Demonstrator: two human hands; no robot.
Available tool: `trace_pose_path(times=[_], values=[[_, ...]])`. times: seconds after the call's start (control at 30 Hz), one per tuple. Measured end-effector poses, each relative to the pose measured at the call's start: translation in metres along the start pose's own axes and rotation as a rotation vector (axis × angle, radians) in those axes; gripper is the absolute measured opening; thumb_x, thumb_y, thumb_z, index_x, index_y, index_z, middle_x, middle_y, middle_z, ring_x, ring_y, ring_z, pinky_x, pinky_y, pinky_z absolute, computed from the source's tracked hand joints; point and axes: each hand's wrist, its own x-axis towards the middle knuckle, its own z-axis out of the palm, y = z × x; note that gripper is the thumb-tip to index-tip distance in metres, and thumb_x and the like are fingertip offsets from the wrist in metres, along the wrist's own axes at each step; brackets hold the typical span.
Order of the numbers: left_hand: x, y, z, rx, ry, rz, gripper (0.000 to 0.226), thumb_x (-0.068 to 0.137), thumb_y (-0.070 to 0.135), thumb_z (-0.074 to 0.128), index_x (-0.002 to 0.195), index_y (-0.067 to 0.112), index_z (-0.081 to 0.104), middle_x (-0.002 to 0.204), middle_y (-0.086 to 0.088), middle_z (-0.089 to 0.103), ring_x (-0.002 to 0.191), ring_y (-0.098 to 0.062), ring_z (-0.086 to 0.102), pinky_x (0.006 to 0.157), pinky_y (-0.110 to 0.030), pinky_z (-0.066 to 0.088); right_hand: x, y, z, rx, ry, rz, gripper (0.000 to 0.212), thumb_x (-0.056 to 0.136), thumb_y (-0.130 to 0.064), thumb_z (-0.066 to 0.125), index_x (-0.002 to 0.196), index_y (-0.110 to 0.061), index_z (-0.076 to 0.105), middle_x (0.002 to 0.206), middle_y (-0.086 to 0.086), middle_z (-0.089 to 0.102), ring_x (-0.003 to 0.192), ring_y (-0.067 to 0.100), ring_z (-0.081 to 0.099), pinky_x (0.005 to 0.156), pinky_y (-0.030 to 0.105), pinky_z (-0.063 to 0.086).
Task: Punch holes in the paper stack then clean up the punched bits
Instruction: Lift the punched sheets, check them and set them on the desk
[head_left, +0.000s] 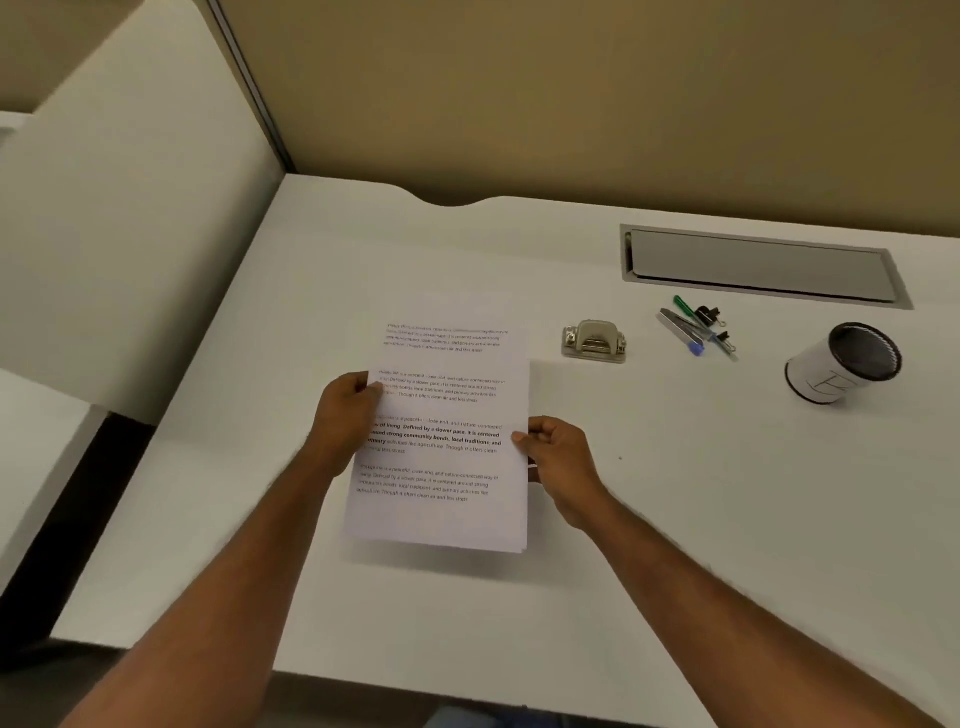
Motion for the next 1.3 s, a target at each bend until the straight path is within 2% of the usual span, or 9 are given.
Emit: trace_pose_path(times=[0.07, 0.13, 0.27, 0.33, 0.47, 0.6, 0.77, 1.03, 1.3], values=[[0.005, -0.01, -0.011, 0.041, 0.033, -0.008, 0.03, 0.099, 0.011, 0.045, 0.083, 0.012, 0.07, 0.085, -0.002, 0.072, 0.074, -0.02, 0.067, 0.065, -0.029, 0.052, 0.002, 0.003, 0.014, -0.007, -0.005, 0.014, 0.012, 0.094, -0.008, 0.057, 0.099, -0.012, 0.067, 0.096, 0.006, 0.075, 0.085, 0.021, 0.072, 0.071, 0.034, 0.059], [0.011, -0.021, -0.021, 0.101, 0.062, -0.023, 0.027, 0.098, 0.011, 0.047, 0.085, 0.013, 0.07, 0.084, 0.0, 0.07, 0.072, -0.016, 0.064, 0.06, -0.024, 0.048, 0.004, 0.007, 0.029, -0.009, -0.012, 0.029, 0.012, 0.094, -0.008, 0.057, 0.099, -0.012, 0.067, 0.095, 0.006, 0.075, 0.082, 0.02, 0.072, 0.067, 0.032, 0.059], [0.022, -0.044, -0.045, 0.178, 0.112, -0.069, 0.025, 0.095, 0.009, 0.049, 0.098, 0.01, 0.073, 0.094, -0.005, 0.072, 0.083, -0.022, 0.066, 0.076, -0.032, 0.052, 0.012, 0.017, 0.06, -0.026, -0.028, 0.062, 0.011, 0.094, -0.008, 0.057, 0.099, -0.009, 0.067, 0.094, 0.007, 0.076, 0.082, 0.02, 0.073, 0.066, 0.033, 0.06], [0.029, -0.053, -0.058, 0.217, 0.132, -0.064, 0.024, 0.094, 0.008, 0.049, 0.093, 0.01, 0.074, 0.092, -0.006, 0.073, 0.084, -0.024, 0.066, 0.08, -0.035, 0.052, 0.017, 0.018, 0.076, -0.055, -0.036, 0.076, 0.011, 0.093, -0.008, 0.057, 0.099, -0.009, 0.067, 0.095, 0.007, 0.076, 0.085, 0.023, 0.073, 0.071, 0.038, 0.061], [0.039, -0.066, -0.077, 0.227, 0.202, -0.097, 0.027, 0.094, 0.01, 0.053, 0.114, 0.009, 0.071, 0.109, -0.008, 0.072, 0.099, -0.026, 0.066, 0.093, -0.04, 0.053, 0.029, 0.017, 0.103, -0.169, -0.035, 0.106, 0.012, 0.091, -0.011, 0.058, 0.099, -0.008, 0.068, 0.099, 0.01, 0.074, 0.093, 0.03, 0.071, 0.084, 0.05, 0.058], [0.05, -0.077, -0.088, 0.242, 0.249, -0.127, 0.029, 0.095, 0.012, 0.058, 0.122, 0.006, 0.064, 0.116, -0.012, 0.068, 0.1, -0.025, 0.062, 0.093, -0.037, 0.049, 0.044, 0.018, 0.126, -0.276, -0.04, 0.124, 0.012, 0.089, -0.012, 0.061, 0.097, -0.007, 0.068, 0.1, 0.011, 0.073, 0.093, 0.032, 0.07, 0.083, 0.052, 0.057], [0.065, -0.085, -0.098, 0.281, 0.257, -0.12, 0.03, 0.096, 0.011, 0.059, 0.125, 0.005, 0.061, 0.119, -0.015, 0.066, 0.104, -0.028, 0.063, 0.095, -0.039, 0.049, 0.059, 0.024, 0.148, -0.4, -0.016, 0.12, 0.003, 0.086, -0.013, 0.064, 0.086, -0.012, 0.067, 0.096, 0.009, 0.073, 0.089, 0.03, 0.07, 0.081, 0.05, 0.058], [0.082, -0.092, -0.107, 0.353, 0.251, -0.101, 0.031, 0.095, 0.009, 0.057, 0.126, 0.004, 0.062, 0.123, -0.016, 0.066, 0.111, -0.031, 0.062, 0.098, -0.037, 0.047, 0.07, 0.024, 0.159, -0.644, -0.001, -0.001, 0.02, 0.087, -0.031, 0.063, 0.087, -0.012, 0.06, 0.085, 0.0, 0.065, 0.083, 0.023, 0.064, 0.076, 0.036, 0.055], [0.086, -0.094, -0.111, 0.383, 0.22, -0.088, 0.034, 0.097, 0.006, 0.049, 0.128, 0.001, 0.062, 0.133, -0.016, 0.061, 0.125, -0.031, 0.055, 0.109, -0.038, 0.04, 0.071, 0.017, 0.157, -0.9, -0.055, -0.035, 0.034, 0.088, -0.036, 0.059, 0.102, -0.005, 0.058, 0.103, 0.012, 0.067, 0.094, 0.03, 0.064, 0.079, 0.038, 0.054]])
